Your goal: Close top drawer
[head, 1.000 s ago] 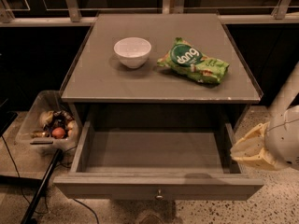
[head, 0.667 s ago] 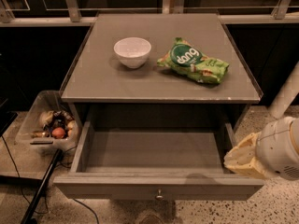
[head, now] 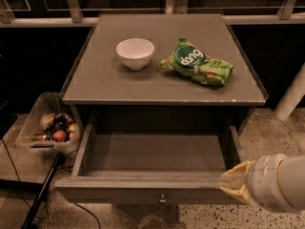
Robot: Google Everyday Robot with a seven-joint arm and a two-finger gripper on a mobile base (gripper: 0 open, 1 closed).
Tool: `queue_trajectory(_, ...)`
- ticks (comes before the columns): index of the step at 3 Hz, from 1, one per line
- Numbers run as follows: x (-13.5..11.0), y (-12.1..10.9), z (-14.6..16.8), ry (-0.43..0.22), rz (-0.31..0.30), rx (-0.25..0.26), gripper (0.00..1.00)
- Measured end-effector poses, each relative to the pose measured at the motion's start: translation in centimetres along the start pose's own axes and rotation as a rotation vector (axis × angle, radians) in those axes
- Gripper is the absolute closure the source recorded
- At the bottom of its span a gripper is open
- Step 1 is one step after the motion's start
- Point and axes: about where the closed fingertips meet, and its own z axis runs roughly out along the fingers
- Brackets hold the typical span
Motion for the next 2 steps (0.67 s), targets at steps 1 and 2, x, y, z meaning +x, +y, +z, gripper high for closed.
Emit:
queue_trajectory(1,0.97,0.06,1.97,-0.057,-0.001,0.086,1.00)
queue_trajectory(2,0.73,-0.90,1.86,-0.069,-0.020,0.132,1.00)
